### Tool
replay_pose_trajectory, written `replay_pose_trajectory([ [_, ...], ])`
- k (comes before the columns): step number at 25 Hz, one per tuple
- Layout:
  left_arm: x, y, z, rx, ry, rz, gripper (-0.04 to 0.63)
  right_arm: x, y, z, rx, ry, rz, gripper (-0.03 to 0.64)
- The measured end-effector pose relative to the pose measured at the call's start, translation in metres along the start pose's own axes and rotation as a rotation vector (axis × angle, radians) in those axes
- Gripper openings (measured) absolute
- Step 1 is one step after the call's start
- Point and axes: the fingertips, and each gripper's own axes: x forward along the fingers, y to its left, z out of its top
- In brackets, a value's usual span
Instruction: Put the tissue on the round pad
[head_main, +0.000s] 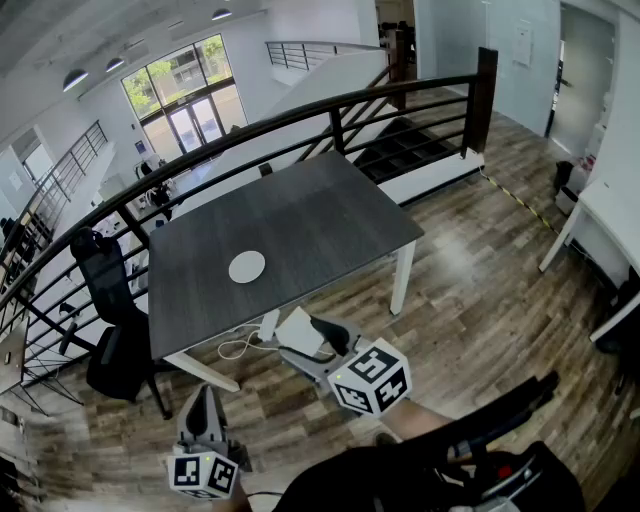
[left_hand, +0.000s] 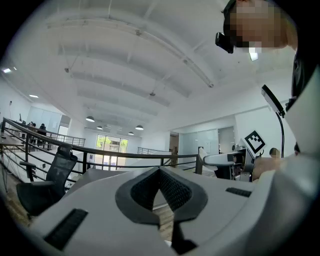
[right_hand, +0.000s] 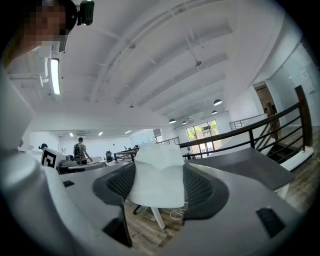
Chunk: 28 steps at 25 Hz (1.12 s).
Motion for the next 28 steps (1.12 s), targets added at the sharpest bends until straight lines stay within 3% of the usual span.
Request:
replay_pose_trajectory([
  [17,-0.002,0.011,0.006,0.007,-0.009,-0.004,-0.006,0.007,0.002,0.006,-0.017,-0.008,-0.026,0.307],
  [28,-0.009,0.028,0.002,0.009,0.006,-0.065,-0.006,0.020,0.026,0.009,-0.028,-0.022,-0.055,0.307],
])
